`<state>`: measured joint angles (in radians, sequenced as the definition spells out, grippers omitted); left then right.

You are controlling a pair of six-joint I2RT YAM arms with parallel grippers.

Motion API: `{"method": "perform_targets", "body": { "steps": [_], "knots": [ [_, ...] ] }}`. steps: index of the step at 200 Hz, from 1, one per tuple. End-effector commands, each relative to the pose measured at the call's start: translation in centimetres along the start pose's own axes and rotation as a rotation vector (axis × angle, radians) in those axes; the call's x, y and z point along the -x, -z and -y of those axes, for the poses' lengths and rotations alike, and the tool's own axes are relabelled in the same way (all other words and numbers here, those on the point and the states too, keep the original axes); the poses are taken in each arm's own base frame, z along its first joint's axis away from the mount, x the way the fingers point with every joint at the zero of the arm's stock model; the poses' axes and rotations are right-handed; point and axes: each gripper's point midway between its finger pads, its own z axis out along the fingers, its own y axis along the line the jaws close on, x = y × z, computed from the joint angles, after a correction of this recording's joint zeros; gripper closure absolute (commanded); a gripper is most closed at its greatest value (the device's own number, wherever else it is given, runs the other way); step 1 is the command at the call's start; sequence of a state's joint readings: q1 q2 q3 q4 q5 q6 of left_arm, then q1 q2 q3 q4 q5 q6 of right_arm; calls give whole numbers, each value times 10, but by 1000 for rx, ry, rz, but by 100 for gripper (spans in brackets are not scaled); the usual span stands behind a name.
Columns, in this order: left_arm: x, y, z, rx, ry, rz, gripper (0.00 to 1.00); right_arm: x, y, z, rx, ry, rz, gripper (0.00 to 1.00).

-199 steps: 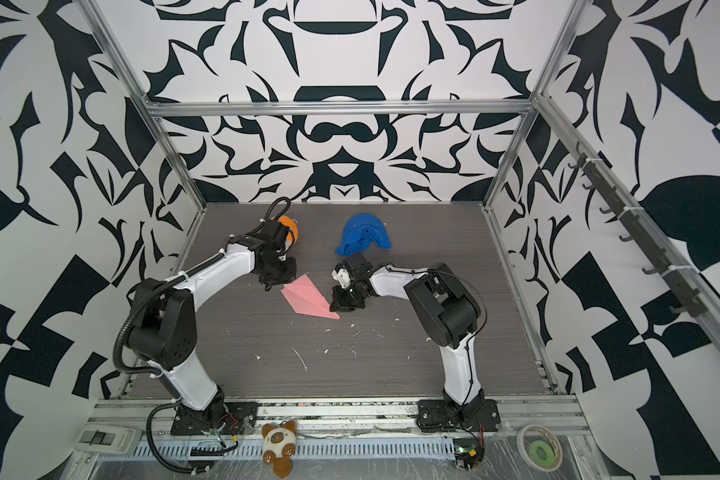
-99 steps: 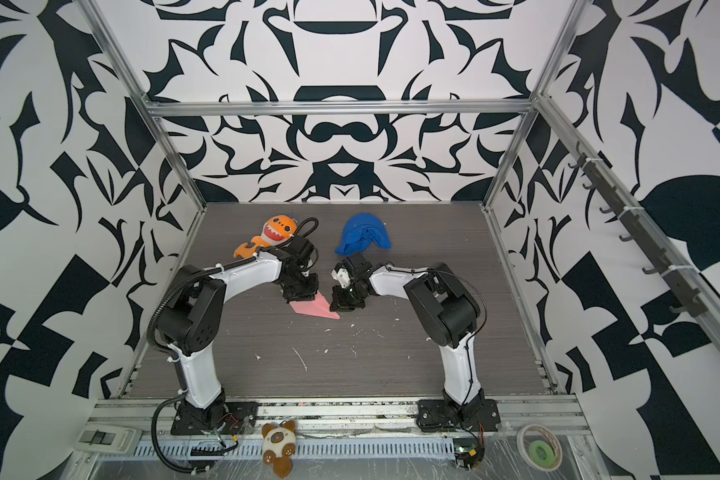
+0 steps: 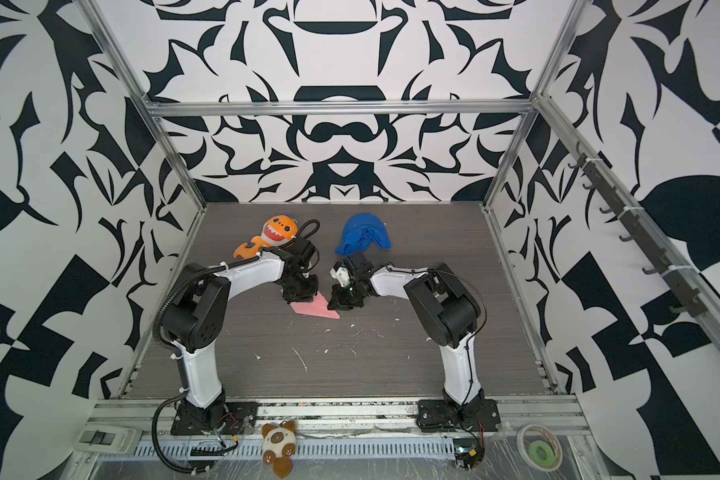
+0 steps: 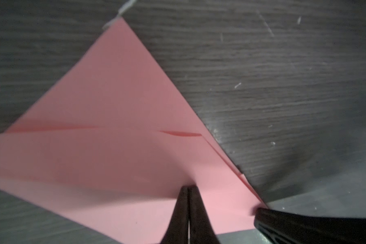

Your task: Fold a paper plane with a square sheet of paper (pick it up from the middle)

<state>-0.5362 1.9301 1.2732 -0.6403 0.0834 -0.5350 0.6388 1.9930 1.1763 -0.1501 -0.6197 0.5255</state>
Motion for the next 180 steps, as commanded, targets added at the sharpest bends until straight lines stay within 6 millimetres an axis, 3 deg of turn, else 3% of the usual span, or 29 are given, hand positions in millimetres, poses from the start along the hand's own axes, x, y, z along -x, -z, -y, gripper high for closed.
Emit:
{"method": "perform_targets", "body": {
  "steps": [1, 47, 82, 180],
  "knots": [
    [-19, -14, -21, 95, 21, -79, 93, 15, -3, -20, 63, 2, 25, 100],
    [-21, -18, -24, 103, 25, -91, 93, 9, -15, -7, 0, -36, -16, 100],
    [-23, -20, -27, 120, 32, -96, 94, -2, -12, 8, -63, -59, -36, 100],
    [-25, -22, -33, 150, 31, -106, 94, -62, 8, 59, -206, -135, -79, 100]
  ]
}}
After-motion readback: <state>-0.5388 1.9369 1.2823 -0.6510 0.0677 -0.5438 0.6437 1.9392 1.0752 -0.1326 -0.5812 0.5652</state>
